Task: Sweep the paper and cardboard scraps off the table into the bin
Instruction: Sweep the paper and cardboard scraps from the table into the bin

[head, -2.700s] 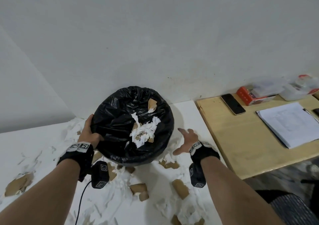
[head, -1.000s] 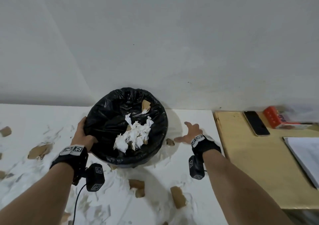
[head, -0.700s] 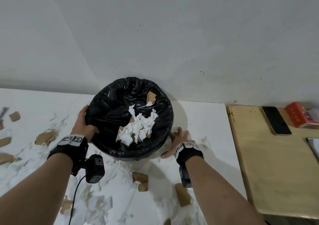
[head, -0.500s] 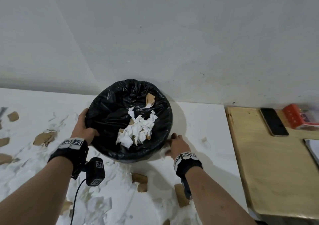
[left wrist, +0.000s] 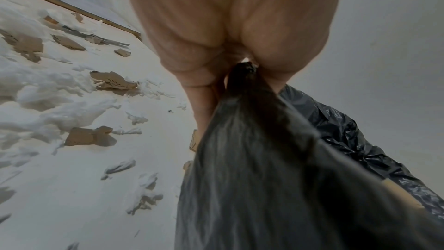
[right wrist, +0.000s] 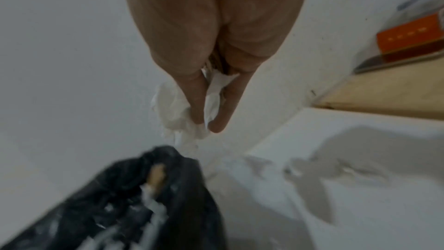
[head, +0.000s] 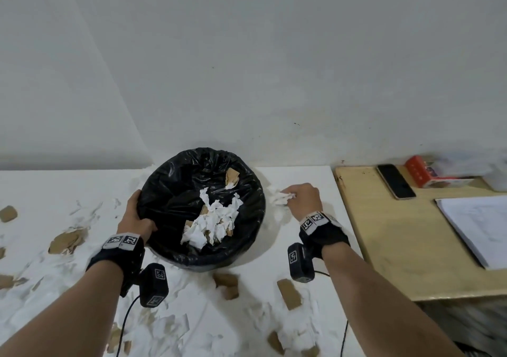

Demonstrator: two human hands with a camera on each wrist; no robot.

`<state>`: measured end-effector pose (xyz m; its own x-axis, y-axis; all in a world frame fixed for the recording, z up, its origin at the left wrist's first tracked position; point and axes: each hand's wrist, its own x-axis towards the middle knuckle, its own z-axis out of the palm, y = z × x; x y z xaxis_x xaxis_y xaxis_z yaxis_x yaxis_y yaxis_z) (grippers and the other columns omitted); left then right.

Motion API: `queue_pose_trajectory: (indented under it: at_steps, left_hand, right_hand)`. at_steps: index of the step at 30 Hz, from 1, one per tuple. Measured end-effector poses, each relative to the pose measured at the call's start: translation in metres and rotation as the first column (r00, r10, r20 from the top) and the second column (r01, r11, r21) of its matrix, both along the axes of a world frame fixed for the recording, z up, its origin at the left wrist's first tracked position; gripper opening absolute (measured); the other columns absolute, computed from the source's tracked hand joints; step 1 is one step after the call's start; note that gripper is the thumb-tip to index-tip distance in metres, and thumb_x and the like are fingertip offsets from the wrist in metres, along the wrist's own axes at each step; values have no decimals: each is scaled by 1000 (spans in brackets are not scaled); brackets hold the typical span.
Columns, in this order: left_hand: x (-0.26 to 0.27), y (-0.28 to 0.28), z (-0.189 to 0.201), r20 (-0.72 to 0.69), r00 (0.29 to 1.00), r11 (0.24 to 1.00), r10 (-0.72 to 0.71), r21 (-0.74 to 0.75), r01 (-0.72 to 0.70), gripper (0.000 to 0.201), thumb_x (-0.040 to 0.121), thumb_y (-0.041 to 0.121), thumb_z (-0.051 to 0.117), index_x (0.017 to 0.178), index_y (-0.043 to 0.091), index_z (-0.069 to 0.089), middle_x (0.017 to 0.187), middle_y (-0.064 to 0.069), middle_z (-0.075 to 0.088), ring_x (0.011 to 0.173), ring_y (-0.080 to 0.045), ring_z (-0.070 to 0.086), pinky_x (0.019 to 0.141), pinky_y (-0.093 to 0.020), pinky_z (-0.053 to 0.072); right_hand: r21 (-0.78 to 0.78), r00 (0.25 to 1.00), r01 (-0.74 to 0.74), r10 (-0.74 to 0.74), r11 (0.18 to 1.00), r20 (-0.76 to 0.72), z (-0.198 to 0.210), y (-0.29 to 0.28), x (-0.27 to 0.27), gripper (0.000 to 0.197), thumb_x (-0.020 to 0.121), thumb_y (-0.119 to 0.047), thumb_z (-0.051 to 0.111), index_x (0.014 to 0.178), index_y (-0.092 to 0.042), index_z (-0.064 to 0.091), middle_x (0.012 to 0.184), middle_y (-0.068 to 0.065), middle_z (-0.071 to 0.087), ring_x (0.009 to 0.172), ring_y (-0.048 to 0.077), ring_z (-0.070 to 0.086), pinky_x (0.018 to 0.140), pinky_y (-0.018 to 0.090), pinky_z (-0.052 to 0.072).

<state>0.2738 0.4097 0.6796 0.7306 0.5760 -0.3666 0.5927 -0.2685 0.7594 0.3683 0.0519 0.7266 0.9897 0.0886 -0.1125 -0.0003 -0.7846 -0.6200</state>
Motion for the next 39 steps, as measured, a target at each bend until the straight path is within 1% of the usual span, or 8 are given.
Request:
queue_pose_trajectory:
  at_steps: [4,11,13,17,23,28,33,39]
  left_hand:
    - [-6,-24,19,-11,999,999,-39,17,40,102,66,-4,54,152,43,26,119,-17,59,102,-43,60,88,-52,54]
    - [18,-67,19,-73,994,996,-79,23,81,90,76,-4,48,151,43,30,115,-21,45,82,-37,56,84,-44,55]
    - [20,-81,25,-78,993,996,-87,15,88,87,81,-9,47,153,36,29,100,-9,39,84,-37,54,86,-43,53]
    - [32,-91,19,-71,995,997,-63,50,66,94,77,-14,50,155,35,27,123,-21,52,94,-40,57,91,-45,52]
    - [49,-92,15,-45,999,1000,12,-26,-13,97,76,-20,50,155,31,28,131,-22,53,98,-35,52,79,-41,49]
    - [77,-49,-45,-63,996,998,57,-3,-57,110,47,3,58,122,79,33,124,-22,57,109,-52,54,83,-63,55]
    - [78,-52,-42,-62,995,997,81,-3,-81,108,48,1,59,120,78,35,128,-18,58,108,-48,59,83,-65,54]
    - [74,-65,-5,-47,998,999,31,-32,-32,107,65,-9,60,134,68,34,137,-14,55,96,-40,63,68,-51,60]
  right_hand:
    - [58,996,-34,29,998,80,48,22,0,32,79,5,53,96,-9,77,95,13,75,91,25,68,58,5,40]
    - [117,942,-287,302,951,-146,43,54,0,56,81,-10,64,134,-23,53,138,3,54,125,20,52,101,28,44]
    - [170,956,-245,267,954,-120,44,38,11,60,80,-10,63,136,-28,50,139,1,51,123,18,52,99,29,45]
    - [256,992,-52,79,965,-96,38,-24,44,51,82,-5,60,129,-23,56,132,3,53,120,21,54,93,26,45]
    - [-97,931,-56,17,994,-364,-26,-109,78,78,76,-13,74,144,-26,37,145,10,38,126,30,47,97,37,46]
    - [-286,836,-340,149,896,-529,-83,-118,85,114,63,-21,84,149,-36,10,151,12,15,137,36,32,100,50,43]
    - [-259,816,-416,232,872,-530,-112,-98,77,129,53,-37,86,147,-43,-3,156,2,-5,145,37,4,109,57,32]
    - [-334,784,-550,337,765,-521,-116,-65,79,129,54,-27,86,146,-43,-3,152,4,0,142,39,3,102,58,40]
